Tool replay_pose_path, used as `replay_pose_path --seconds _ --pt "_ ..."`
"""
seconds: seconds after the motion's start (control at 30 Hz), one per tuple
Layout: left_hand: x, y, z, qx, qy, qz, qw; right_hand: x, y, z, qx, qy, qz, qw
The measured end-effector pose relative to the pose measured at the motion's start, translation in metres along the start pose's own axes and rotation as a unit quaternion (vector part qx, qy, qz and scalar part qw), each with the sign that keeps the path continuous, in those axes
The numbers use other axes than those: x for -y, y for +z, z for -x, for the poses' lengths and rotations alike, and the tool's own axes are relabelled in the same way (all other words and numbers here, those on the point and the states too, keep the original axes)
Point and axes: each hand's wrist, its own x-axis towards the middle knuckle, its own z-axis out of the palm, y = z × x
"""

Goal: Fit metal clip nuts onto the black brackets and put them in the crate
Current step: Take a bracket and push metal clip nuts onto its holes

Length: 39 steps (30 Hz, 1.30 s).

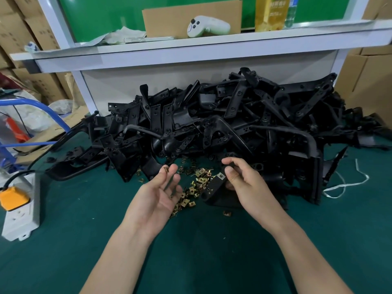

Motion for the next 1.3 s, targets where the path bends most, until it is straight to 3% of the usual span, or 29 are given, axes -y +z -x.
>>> replay_pose_path --seconds 0.13,0.33,0.73,1.1,1.3 --pt "0.001 0.003 0.003 0.009 0.050 -0.107 0.993 0.000 0.000 0.000 0.001 0.001 0.002 1.000" --pt "0.019 0.010 0.007 0.007 0.140 -0.305 0.942 0.004 0.001 0.002 0.014 -0.006 -0.006 1.000" --pt "0.028 0.015 0.009 0.027 0.088 -0.270 0.958 0.010 0.001 0.005 0.030 -0.028 -0.023 0.999" --pt "0.030 0.014 0.010 0.040 0.092 -0.297 0.949 0.011 0.002 0.006 0.030 -0.027 -0.035 0.999" --pt "0.032 0.017 0.013 0.042 0.123 -0.354 0.926 0.012 0.001 0.005 0.013 -0.029 -0.036 0.999"
